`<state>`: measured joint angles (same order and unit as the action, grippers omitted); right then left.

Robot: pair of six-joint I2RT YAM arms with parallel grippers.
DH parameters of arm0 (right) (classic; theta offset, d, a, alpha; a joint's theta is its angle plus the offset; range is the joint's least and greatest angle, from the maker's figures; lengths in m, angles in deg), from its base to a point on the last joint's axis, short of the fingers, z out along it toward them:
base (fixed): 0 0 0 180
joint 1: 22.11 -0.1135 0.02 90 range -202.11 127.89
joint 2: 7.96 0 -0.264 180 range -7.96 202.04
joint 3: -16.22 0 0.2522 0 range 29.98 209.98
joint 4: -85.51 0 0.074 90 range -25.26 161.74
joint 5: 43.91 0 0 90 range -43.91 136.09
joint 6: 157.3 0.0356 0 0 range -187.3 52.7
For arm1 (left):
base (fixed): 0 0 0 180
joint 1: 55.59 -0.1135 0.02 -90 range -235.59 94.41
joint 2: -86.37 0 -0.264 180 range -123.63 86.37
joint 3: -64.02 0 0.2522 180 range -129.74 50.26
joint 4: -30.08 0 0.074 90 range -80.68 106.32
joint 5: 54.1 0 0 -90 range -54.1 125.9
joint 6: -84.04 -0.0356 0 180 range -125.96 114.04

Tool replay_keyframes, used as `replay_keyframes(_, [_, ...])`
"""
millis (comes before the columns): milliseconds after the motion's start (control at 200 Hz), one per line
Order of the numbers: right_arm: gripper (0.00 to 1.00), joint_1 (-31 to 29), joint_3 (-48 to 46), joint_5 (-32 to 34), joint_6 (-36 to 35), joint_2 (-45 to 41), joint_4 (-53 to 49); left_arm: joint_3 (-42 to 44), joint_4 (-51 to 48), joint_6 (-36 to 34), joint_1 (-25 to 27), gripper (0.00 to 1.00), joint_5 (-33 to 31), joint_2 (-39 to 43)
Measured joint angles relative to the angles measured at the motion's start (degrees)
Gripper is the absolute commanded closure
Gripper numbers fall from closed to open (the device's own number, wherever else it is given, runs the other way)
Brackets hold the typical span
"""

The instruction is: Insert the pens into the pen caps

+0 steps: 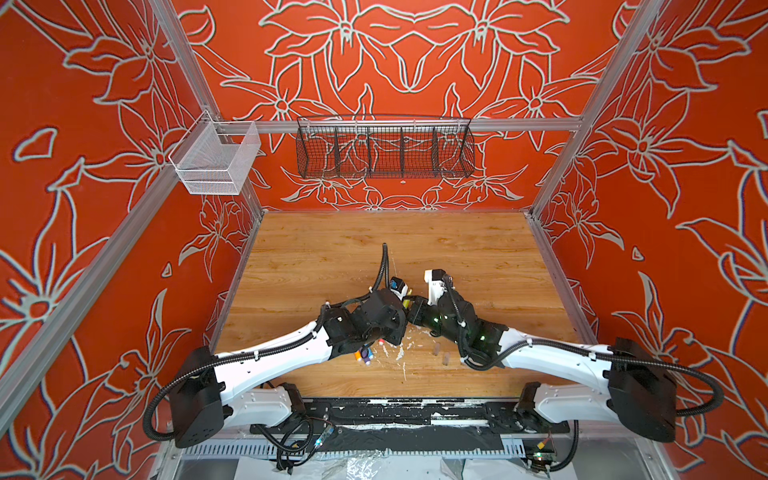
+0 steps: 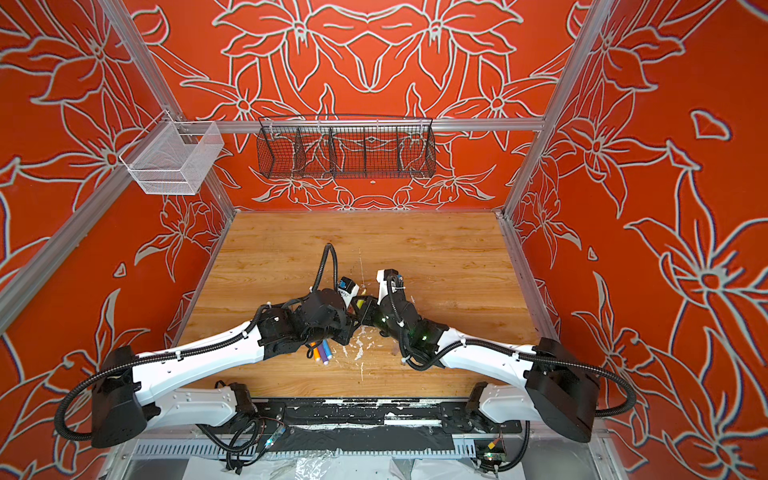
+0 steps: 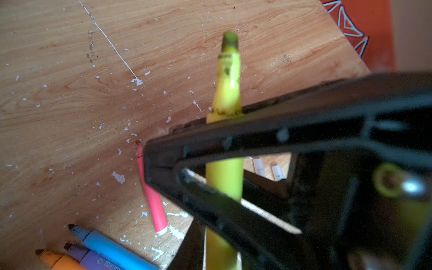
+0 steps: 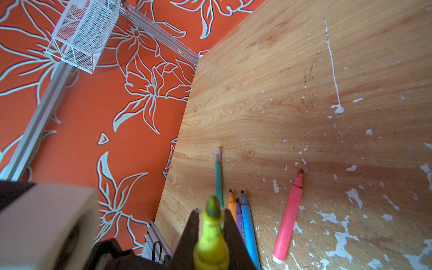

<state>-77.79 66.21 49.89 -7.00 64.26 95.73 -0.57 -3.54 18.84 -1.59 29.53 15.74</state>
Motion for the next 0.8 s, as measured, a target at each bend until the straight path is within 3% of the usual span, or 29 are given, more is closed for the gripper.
replay_keyframes(35, [1.0, -0.1, 0.0, 0.3, -0.1, 0.0, 0.0, 0.0, 0.3, 0.1, 0.0, 1.0, -0.1, -0.3])
replay_keyframes(50, [1.0, -0.2, 0.0, 0.4, -0.1, 0.0, -0.1, 0.0, 0.4, -0.2, 0.0, 1.0, -0.1, -0.3])
replay_keyframes(170, [0.68, -0.2, -0.2, 1.2, 0.0, -0.6, -0.3, 0.0, 1.1, -0.2, -0.1, 1.0, -0.3, -0.6])
replay_keyframes(260, [0.58, -0.5, -0.5, 2.1, -0.6, -3.1, -2.6, 0.1, 1.9, 0.1, -0.9, 1.0, -0.6, -0.6])
replay_keyframes(545, [0.57, -1.3, -0.5, 7.7, -5.2, -16.2, -27.3, 1.8, 2.6, 1.4, -7.4, 1.0, -0.5, 2.5])
replay_keyframes(796, [0.58, -2.1, 0.5, 6.9, -7.9, -10.8, -43.9, 4.4, 2.4, 1.8, -7.5, 1.0, -0.5, 6.3])
